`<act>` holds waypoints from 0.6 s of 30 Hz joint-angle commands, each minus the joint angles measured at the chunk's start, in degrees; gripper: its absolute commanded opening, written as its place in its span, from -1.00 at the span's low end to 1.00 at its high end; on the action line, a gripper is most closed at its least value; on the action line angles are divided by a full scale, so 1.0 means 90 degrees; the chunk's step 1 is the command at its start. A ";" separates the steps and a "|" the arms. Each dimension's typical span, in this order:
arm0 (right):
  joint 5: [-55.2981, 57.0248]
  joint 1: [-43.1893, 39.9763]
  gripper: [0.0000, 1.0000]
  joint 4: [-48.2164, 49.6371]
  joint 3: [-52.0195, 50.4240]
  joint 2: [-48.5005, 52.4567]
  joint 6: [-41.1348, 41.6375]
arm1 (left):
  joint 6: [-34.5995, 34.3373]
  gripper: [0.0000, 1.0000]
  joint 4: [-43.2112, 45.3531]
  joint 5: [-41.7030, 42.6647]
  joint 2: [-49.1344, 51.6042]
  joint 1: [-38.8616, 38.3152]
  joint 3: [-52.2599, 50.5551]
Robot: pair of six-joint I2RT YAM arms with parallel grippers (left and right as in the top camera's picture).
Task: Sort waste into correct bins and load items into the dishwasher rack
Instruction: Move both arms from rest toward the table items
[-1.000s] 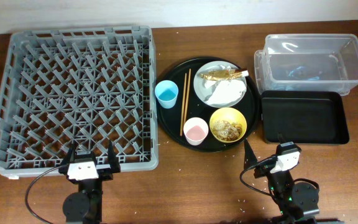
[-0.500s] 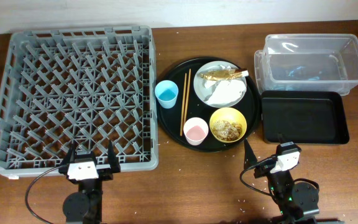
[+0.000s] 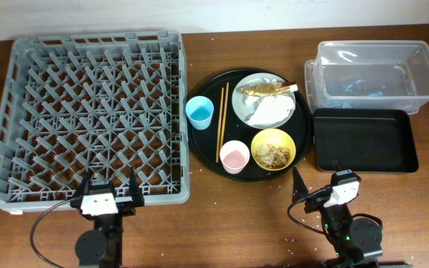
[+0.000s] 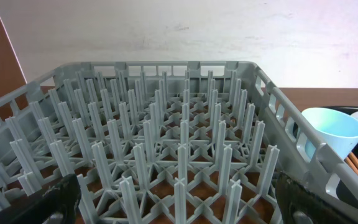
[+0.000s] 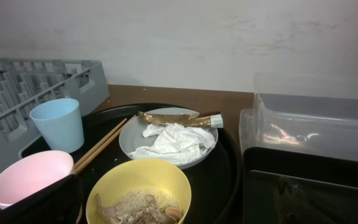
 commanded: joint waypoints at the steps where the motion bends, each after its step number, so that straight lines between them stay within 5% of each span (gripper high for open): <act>1: -0.0044 -0.0017 0.97 -0.0027 -0.0034 -0.0041 0.0046 | 0.0097 0.99 0.0005 0.0070 0.0015 0.0039 -0.0039; 9: -0.0061 -0.0019 0.97 0.0272 -0.0034 -0.0041 0.0044 | 0.0073 0.99 0.0121 0.0573 0.0015 0.0039 -0.0039; 18: -0.0061 -0.0019 0.97 0.1503 0.0709 -0.0017 -0.0755 | 0.0075 0.99 0.1666 0.0862 0.0022 0.0039 0.0418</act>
